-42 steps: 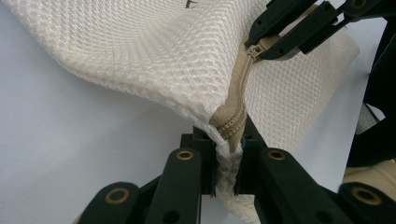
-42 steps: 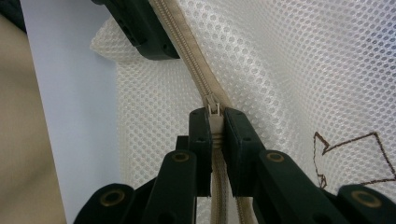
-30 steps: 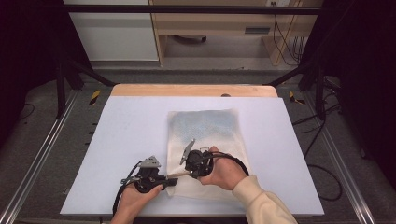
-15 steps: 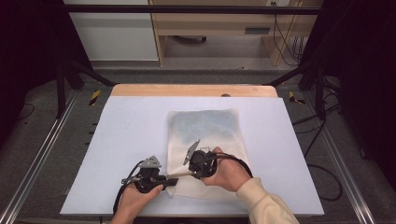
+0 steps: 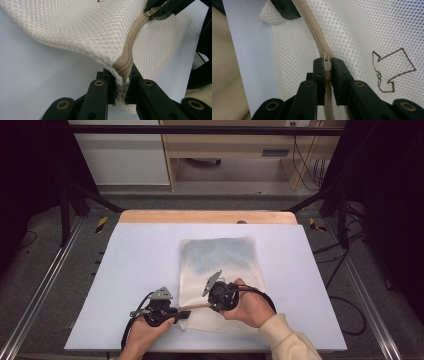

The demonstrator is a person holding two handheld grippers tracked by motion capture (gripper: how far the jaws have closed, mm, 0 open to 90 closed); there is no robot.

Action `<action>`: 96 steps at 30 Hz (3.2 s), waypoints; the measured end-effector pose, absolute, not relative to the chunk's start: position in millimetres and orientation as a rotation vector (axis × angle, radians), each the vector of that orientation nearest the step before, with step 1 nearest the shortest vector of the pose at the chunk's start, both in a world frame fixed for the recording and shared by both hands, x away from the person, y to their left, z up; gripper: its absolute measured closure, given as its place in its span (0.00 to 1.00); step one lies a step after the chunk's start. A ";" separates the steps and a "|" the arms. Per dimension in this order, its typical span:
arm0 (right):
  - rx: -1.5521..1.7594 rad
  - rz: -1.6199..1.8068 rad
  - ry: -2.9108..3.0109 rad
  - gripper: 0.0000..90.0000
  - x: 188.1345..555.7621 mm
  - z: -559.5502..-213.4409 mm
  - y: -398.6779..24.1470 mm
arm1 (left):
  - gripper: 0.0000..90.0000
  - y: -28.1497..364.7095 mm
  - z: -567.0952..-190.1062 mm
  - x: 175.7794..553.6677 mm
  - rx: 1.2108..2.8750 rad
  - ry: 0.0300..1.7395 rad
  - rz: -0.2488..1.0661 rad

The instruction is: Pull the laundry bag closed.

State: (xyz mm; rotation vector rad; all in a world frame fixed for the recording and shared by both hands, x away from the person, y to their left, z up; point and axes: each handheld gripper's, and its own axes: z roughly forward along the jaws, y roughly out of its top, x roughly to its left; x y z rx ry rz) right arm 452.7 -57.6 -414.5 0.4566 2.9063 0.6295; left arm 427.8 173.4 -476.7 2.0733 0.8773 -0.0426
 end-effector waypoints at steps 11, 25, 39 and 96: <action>0.475 0.623 2.900 0.91 452.4 -413.2 -62.2 | 0.92 171.7 -477.4 428.2 2.074 0.877 -0.044; 0.473 0.635 2.893 0.91 452.3 -413.0 -64.6 | 0.92 169.7 -477.0 427.2 2.074 0.875 -0.038; 0.519 0.655 2.883 0.91 451.7 -410.9 -76.3 | 0.92 166.9 -476.8 427.1 2.068 0.869 -0.035; 0.556 0.683 2.866 0.91 449.6 -413.3 -92.6 | 0.92 165.1 -477.9 426.7 2.081 0.859 -0.022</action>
